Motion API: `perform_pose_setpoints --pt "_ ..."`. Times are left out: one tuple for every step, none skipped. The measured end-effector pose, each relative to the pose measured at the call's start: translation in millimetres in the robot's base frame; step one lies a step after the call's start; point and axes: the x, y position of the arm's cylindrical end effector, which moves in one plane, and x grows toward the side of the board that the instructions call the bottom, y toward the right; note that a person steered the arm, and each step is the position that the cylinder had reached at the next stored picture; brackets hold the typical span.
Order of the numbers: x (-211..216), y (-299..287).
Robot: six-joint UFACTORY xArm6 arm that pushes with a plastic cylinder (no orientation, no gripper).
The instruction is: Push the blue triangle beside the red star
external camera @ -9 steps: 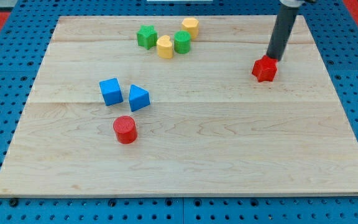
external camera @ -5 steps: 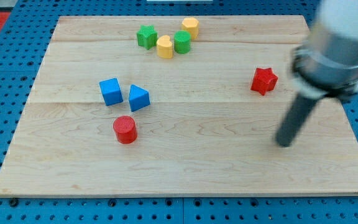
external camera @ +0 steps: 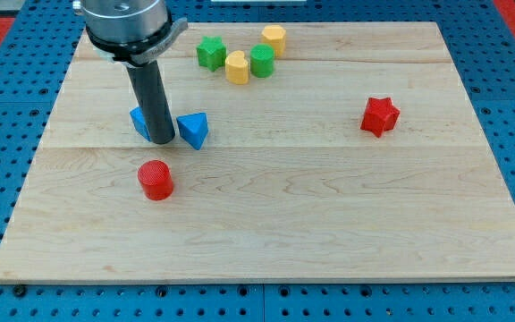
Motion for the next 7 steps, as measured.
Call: perform_pose_setpoints --pt "-8 77" --pt "-1 185" --pt "-1 227" --pt "17 125" --pt "17 -8" --pt "0 -128" --pt "-14 -56"
